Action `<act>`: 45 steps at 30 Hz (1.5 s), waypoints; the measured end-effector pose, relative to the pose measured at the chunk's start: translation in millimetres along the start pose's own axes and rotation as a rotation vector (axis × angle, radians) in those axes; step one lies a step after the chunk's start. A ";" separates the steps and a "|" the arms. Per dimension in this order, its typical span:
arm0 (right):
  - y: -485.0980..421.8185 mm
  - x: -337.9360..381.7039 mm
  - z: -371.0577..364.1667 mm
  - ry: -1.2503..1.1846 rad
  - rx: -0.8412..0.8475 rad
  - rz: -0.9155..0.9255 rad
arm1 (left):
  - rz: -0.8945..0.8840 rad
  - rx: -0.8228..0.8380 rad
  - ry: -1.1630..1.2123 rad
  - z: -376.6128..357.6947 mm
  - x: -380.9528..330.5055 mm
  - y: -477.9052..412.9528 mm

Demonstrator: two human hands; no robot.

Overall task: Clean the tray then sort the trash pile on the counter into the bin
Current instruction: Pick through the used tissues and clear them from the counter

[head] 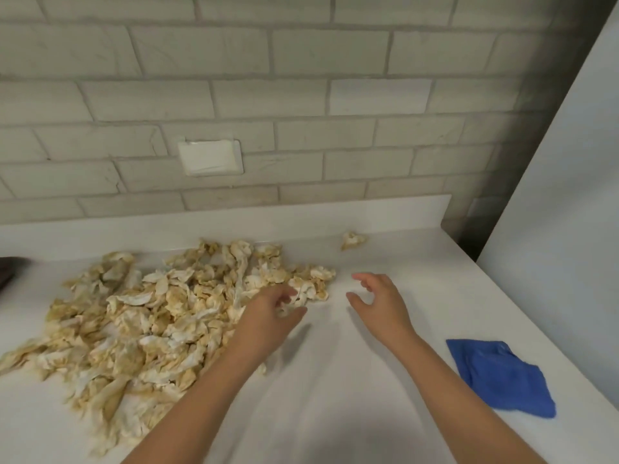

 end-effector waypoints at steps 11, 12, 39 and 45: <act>-167.2 -15.1 -35.1 0.531 0.225 0.166 | -0.148 0.054 -0.677 -94.6 8.0 -73.7; -175.3 -21.4 -41.6 0.561 0.260 0.159 | -0.197 -0.010 -0.606 -91.4 7.7 -66.8; -76.3 39.5 -88.9 0.045 0.340 0.473 | 0.032 -0.173 -0.829 -24.4 30.6 -0.8; -44.5 30.5 -128.9 0.211 0.576 0.608 | -0.208 -0.264 -0.728 -34.7 26.1 21.6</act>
Point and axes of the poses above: each hand's wrist, its own y-axis away from the middle knuckle, its own z-axis out of the back of the hand, x = y × z, the point moved 8 cm from there along -y, towards the middle knuckle, and after that the axes turned 5 degrees about -y, right-handed, at the moved point
